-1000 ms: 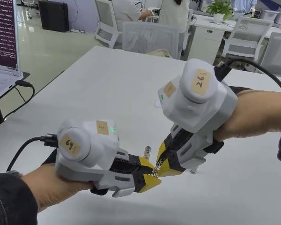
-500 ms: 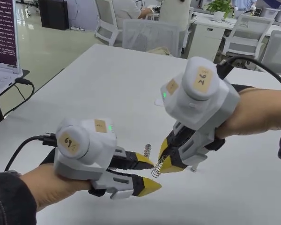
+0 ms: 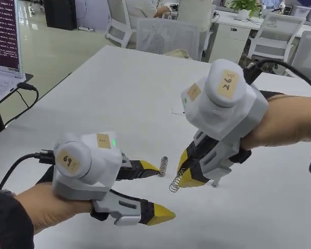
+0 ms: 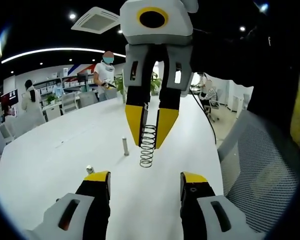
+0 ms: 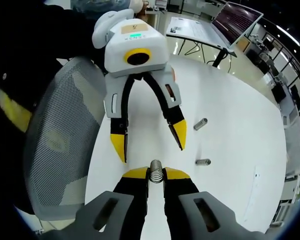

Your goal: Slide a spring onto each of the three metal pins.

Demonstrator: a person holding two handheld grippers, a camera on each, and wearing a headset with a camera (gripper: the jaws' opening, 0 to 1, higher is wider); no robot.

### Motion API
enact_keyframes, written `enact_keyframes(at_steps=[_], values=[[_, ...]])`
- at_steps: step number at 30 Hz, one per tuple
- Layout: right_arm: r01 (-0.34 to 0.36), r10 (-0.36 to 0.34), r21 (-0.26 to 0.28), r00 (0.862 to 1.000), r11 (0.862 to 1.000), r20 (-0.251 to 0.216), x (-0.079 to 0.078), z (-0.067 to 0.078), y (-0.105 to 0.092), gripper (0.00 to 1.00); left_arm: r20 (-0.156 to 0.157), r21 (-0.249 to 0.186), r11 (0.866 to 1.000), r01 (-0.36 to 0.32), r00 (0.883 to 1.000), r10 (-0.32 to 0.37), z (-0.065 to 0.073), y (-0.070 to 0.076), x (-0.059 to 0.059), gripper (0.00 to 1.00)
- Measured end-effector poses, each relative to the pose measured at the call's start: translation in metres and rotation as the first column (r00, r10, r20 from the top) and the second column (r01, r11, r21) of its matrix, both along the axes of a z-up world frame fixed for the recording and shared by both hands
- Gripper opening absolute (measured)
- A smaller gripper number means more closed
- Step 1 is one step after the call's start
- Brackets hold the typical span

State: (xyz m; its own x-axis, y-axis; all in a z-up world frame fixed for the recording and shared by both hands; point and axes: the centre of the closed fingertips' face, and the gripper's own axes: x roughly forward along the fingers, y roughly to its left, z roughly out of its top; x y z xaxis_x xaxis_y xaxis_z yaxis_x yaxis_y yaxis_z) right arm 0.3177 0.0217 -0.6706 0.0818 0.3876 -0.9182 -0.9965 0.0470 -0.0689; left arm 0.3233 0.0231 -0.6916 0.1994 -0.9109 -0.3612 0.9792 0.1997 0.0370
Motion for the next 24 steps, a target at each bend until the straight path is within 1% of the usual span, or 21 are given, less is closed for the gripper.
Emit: enact_keyframes(at_steps=[3, 5, 7, 9, 10, 13, 16, 24], values=[[0.003, -0.003, 0.001, 1.0, 1.0, -0.001, 0.0, 0.0, -0.001, 0.08, 0.003, 0.005, 1.0, -0.008, 1.0, 0.008, -0.003, 0.003, 0.001, 0.55], [0.003, -0.003, -0.001, 1.0, 1.0, 0.001, 0.001, 0.0, -0.002, 0.08, -0.001, 0.004, 1.0, -0.017, 1.0, 0.017, -0.004, 0.004, 0.002, 0.61], [0.004, -0.004, 0.001, 1.0, 1.0, -0.001, 0.001, 0.0, -0.002, 0.08, -0.001, 0.003, 1.0, -0.018, 1.0, 0.018, -0.004, 0.006, 0.001, 0.63], [0.005, -0.005, 0.0, 1.0, 1.0, 0.001, 0.001, 0.0, -0.002, 0.08, 0.003, 0.009, 1.0, -0.028, 1.0, 0.028, -0.006, 0.007, 0.002, 0.67], [0.005, -0.005, 0.001, 1.0, 1.0, 0.0, 0.001, 0.0, -0.002, 0.08, 0.001, 0.01, 1.0, -0.027, 1.0, 0.027, -0.006, 0.008, 0.002, 0.66], [0.007, -0.007, 0.001, 1.0, 1.0, -0.001, 0.0, 0.0, -0.003, 0.08, 0.003, 0.019, 0.999, -0.035, 0.999, 0.035, -0.009, 0.009, 0.002, 0.71], [0.008, -0.008, 0.001, 1.0, 1.0, -0.003, 0.0, -0.001, -0.003, 0.08, 0.006, 0.022, 0.999, -0.039, 0.999, 0.039, -0.011, 0.01, 0.002, 0.73], [0.012, -0.012, -0.008, 1.0, 1.0, -0.004, 0.001, -0.002, -0.007, 0.08, 0.011, 0.019, 0.998, -0.059, 0.998, 0.059, -0.012, 0.015, 0.005, 0.74]])
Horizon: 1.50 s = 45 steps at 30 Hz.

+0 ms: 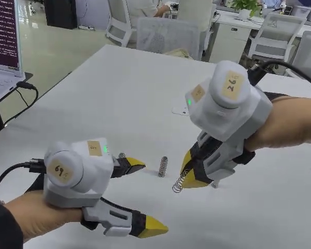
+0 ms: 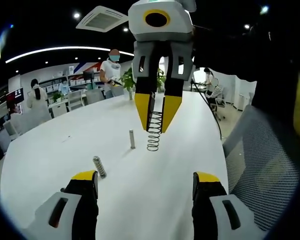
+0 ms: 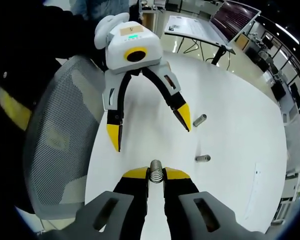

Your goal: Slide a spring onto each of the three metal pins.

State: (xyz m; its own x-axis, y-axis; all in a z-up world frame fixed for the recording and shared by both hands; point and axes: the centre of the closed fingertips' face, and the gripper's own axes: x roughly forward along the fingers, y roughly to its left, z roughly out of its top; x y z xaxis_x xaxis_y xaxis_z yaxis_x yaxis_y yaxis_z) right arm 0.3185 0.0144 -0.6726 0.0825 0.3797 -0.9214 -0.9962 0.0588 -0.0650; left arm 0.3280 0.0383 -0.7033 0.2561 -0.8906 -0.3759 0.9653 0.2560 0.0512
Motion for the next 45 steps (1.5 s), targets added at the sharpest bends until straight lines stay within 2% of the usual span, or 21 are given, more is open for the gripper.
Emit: enact_keyframes(at_steps=[9, 16, 26, 30, 37, 45], values=[[0.013, -0.013, -0.009, 1.0, 1.0, -0.001, 0.004, 0.0, -0.006, 0.08, 0.01, 0.013, 1.0, -0.023, 1.0, 0.023, -0.006, 0.011, 0.002, 0.75], [0.031, -0.031, -0.01, 1.0, 0.999, -0.002, 0.007, 0.001, -0.013, 0.08, 0.003, 0.015, 0.999, -0.044, 0.999, 0.044, -0.011, 0.02, 0.003, 0.75], [0.078, -0.078, -0.007, 0.997, 0.997, 0.001, 0.015, 0.005, -0.03, 0.08, -0.007, 0.035, 0.996, -0.084, 0.996, 0.084, -0.024, 0.041, 0.006, 0.75], [0.098, -0.097, -0.007, 0.995, 0.995, 0.003, 0.018, 0.006, -0.036, 0.08, -0.013, 0.033, 0.994, -0.1, 0.995, 0.1, -0.026, 0.045, 0.008, 0.74], [0.137, -0.137, -0.005, 0.991, 0.991, 0.008, 0.024, 0.009, -0.051, 0.08, -0.005, 0.044, 0.992, -0.122, 0.993, 0.122, -0.03, 0.054, 0.009, 0.74], [0.183, -0.183, -0.009, 0.983, 0.983, 0.017, 0.034, 0.013, -0.069, 0.08, -0.014, 0.046, 0.988, -0.146, 0.989, 0.147, -0.035, 0.062, 0.011, 0.74]])
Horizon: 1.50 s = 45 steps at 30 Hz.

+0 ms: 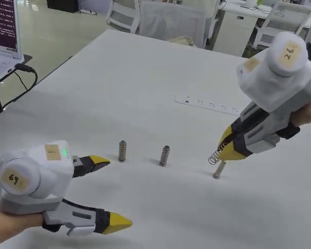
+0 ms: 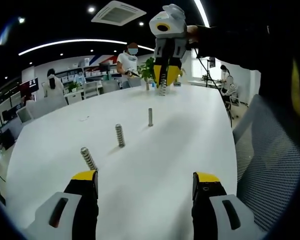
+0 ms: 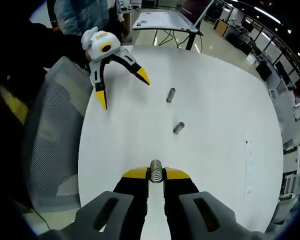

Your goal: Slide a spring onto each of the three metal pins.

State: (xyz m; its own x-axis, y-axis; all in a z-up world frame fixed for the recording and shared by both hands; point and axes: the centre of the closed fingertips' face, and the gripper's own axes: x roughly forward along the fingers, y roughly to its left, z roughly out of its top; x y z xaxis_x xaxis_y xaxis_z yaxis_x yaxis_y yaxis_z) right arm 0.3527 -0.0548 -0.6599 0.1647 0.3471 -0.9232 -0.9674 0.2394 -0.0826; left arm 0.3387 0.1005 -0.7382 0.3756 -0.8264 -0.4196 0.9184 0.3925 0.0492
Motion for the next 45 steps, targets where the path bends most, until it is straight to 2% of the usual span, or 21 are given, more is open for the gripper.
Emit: enact_keyframes(at_steps=[8, 16, 26, 32, 35, 45], values=[[0.029, -0.029, -0.007, 1.0, 1.0, -0.004, 0.008, -0.002, -0.012, 0.08, 0.005, 0.002, 1.0, -0.012, 1.0, 0.012, 0.001, 0.003, 0.002, 0.73], [0.052, -0.052, -0.046, 0.999, 0.998, -0.013, 0.017, -0.009, -0.029, 0.08, 0.009, 0.006, 1.0, -0.014, 1.0, 0.014, 0.0, 0.002, 0.002, 0.73], [0.065, -0.066, -0.072, 0.998, 0.995, -0.017, 0.029, -0.015, -0.039, 0.08, 0.007, 0.011, 1.0, -0.017, 1.0, 0.017, -0.002, 0.003, 0.004, 0.72], [0.075, -0.078, -0.083, 0.997, 0.994, -0.028, 0.035, -0.023, -0.045, 0.08, 0.005, 0.014, 1.0, -0.019, 1.0, 0.019, -0.004, 0.003, 0.005, 0.72], [0.078, -0.081, -0.104, 0.996, 0.992, -0.028, 0.038, -0.029, -0.05, 0.08, 0.003, 0.016, 1.0, -0.02, 1.0, 0.02, -0.004, 0.004, 0.005, 0.72], [0.09, -0.095, -0.104, 0.994, 0.991, -0.046, 0.043, -0.038, -0.053, 0.08, 0.001, 0.023, 0.999, -0.024, 1.0, 0.024, -0.007, 0.006, 0.007, 0.71]])
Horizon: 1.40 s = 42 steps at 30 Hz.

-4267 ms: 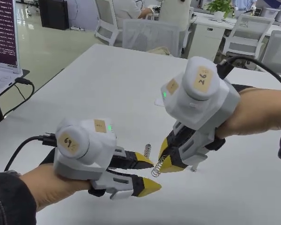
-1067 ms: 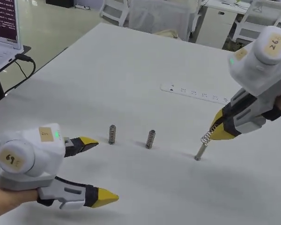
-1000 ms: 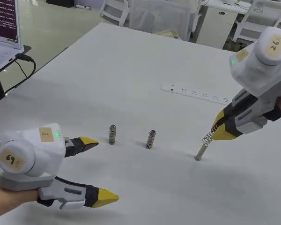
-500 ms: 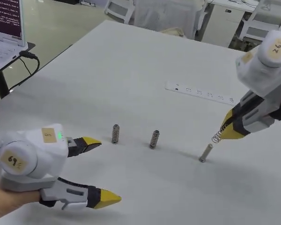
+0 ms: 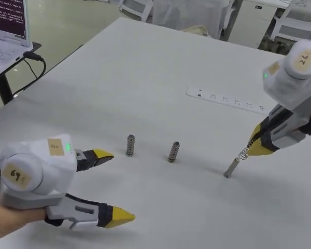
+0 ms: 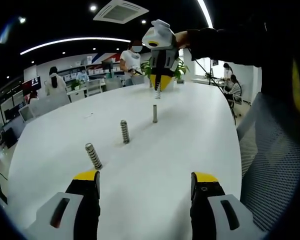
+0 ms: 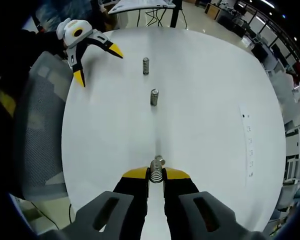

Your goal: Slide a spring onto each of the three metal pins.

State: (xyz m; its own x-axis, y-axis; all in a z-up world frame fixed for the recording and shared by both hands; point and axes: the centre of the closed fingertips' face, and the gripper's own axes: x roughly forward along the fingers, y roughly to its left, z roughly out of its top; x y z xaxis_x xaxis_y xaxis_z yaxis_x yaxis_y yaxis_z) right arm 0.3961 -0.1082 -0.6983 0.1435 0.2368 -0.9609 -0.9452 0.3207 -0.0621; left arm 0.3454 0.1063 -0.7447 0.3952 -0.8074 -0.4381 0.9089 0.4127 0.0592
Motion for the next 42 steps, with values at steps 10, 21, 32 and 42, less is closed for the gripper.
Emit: enact_keyframes(at_steps=[10, 21, 32, 42], values=[[0.0, -0.001, -0.012, 1.0, 1.0, -0.017, 0.005, -0.009, -0.003, 0.08, -0.001, 0.0, 1.0, -0.003, 1.0, 0.003, -0.001, 0.0, 0.001, 0.7], [-0.007, 0.006, -0.02, 1.0, 1.0, -0.03, 0.006, -0.016, -0.002, 0.08, -0.005, 0.001, 1.0, -0.001, 1.0, 0.001, -0.002, 0.0, -0.001, 0.69], [-0.01, 0.009, -0.027, 0.999, 1.0, -0.04, 0.007, -0.02, -0.001, 0.08, -0.009, 0.001, 1.0, -0.001, 1.0, 0.001, -0.003, 0.0, -0.001, 0.67], [-0.008, 0.006, -0.039, 0.999, 0.999, -0.051, 0.008, -0.026, -0.003, 0.08, -0.013, -0.002, 1.0, -0.001, 1.0, 0.001, -0.004, 0.0, 0.0, 0.66]])
